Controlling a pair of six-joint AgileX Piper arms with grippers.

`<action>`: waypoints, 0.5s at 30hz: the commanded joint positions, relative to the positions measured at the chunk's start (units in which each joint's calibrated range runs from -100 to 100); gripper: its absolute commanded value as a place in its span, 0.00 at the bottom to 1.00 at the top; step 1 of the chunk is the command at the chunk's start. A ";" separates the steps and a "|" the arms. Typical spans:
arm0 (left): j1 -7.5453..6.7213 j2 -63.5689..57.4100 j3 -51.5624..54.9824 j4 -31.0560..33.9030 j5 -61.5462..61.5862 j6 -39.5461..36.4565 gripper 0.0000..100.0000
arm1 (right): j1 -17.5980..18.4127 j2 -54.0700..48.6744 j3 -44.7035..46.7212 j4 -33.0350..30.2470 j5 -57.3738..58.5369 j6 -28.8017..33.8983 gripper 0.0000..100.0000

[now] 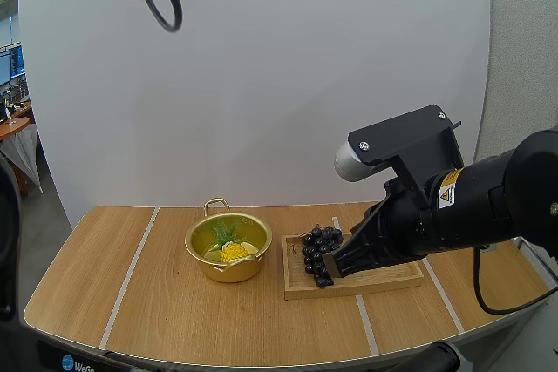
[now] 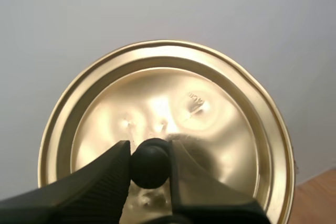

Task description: Open the pot, put the pineapple inside, and close it

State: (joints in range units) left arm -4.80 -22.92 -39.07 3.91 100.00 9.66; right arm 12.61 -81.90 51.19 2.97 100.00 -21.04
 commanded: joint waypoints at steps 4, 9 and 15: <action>-0.24 0.88 18.12 -1.47 0.00 4.36 0.00 | -0.23 -0.50 0.02 -0.12 0.00 -0.16 0.00; -0.24 0.88 30.91 -3.91 0.00 7.27 0.00 | -0.23 -0.50 0.02 -0.01 0.00 -0.16 0.00; -0.24 0.88 44.71 -3.91 0.00 9.16 0.00 | -0.23 -0.50 0.02 -0.01 0.00 -0.16 0.00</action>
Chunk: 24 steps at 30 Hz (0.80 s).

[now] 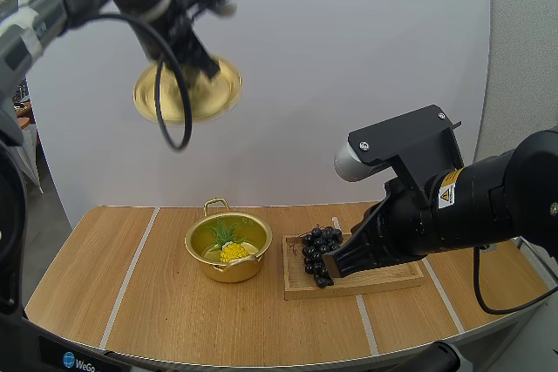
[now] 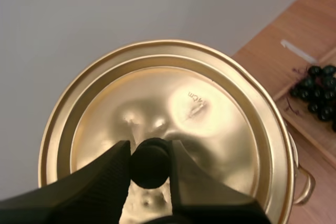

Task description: Open the pot, put the pineapple inside, and close it

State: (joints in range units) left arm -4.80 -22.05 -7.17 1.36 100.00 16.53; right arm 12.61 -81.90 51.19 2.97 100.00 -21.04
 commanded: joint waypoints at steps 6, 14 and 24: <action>-0.24 0.01 25.38 -1.36 -12.22 5.13 0.00 | -0.23 -0.50 0.02 -0.01 0.00 -0.16 0.00; -0.24 0.01 36.03 -2.89 -26.01 8.91 0.00 | -0.23 -0.50 0.02 0.09 0.00 -0.16 0.00; -0.24 7.94 37.52 -10.79 -27.54 15.06 0.00 | -0.23 -0.50 0.02 0.22 0.00 -0.16 0.00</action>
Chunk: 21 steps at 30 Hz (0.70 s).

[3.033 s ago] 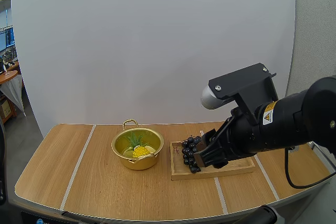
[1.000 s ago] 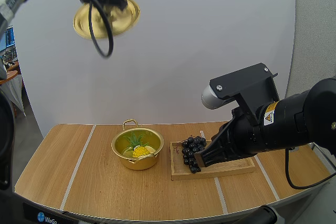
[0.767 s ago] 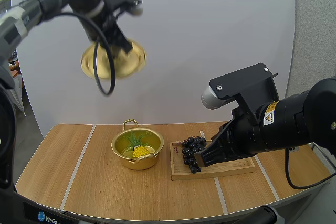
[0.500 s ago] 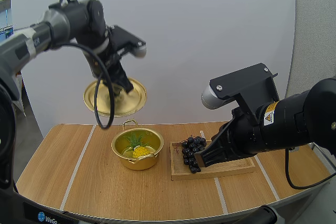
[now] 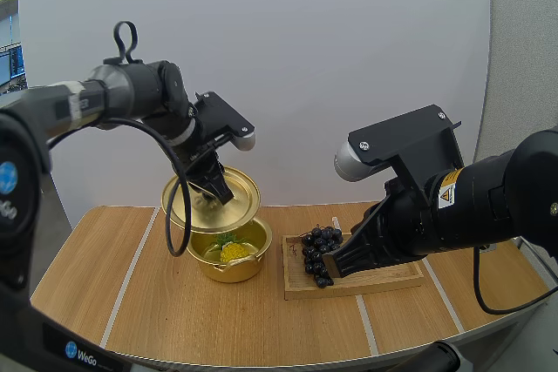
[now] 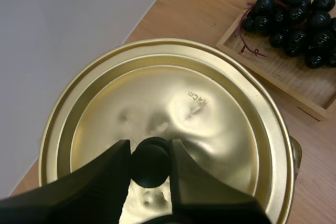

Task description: Open the pot, put the pineapple inside, and close it

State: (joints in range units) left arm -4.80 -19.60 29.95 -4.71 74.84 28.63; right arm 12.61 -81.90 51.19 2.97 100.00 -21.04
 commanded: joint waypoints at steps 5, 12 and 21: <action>-0.24 8.79 0.41 -9.20 -2.60 6.89 0.00 | -0.23 -0.50 0.02 0.22 0.00 -0.16 0.00; -0.05 11.57 0.41 -10.80 -3.95 9.57 0.00 | -0.23 -0.50 0.02 0.22 0.00 -0.16 0.00; 3.71 15.37 0.41 -16.24 -1.44 15.31 0.00 | -0.23 -0.50 0.02 0.22 0.00 -0.16 0.00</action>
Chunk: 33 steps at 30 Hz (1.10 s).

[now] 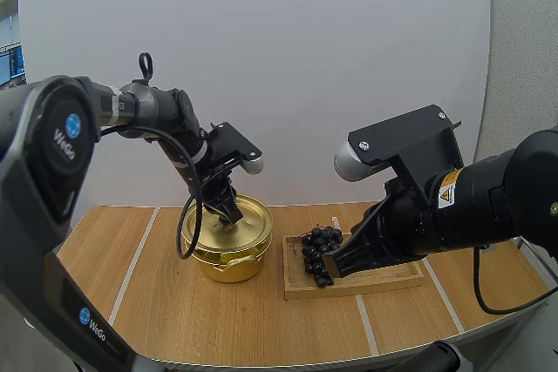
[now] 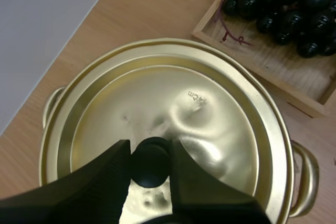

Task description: Open the pot, put the pineapple inside, and close it

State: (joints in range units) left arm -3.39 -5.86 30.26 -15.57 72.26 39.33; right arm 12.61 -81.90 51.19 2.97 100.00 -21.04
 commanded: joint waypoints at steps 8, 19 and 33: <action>2.47 2.19 0.09 -8.00 1.28 6.28 0.00 | -0.23 -0.50 0.02 0.19 0.00 -0.16 0.00; 2.47 2.19 0.09 -8.36 -2.55 7.46 0.00 | -0.23 -0.50 0.02 0.19 0.00 -0.16 0.00; 2.47 5.45 0.09 -9.35 -2.83 8.40 0.00 | -0.23 -0.50 0.02 1.93 0.00 -0.16 0.00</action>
State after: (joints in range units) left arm -0.98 -0.97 30.26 -22.52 69.60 47.23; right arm 12.61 -81.90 51.19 4.49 100.00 -21.04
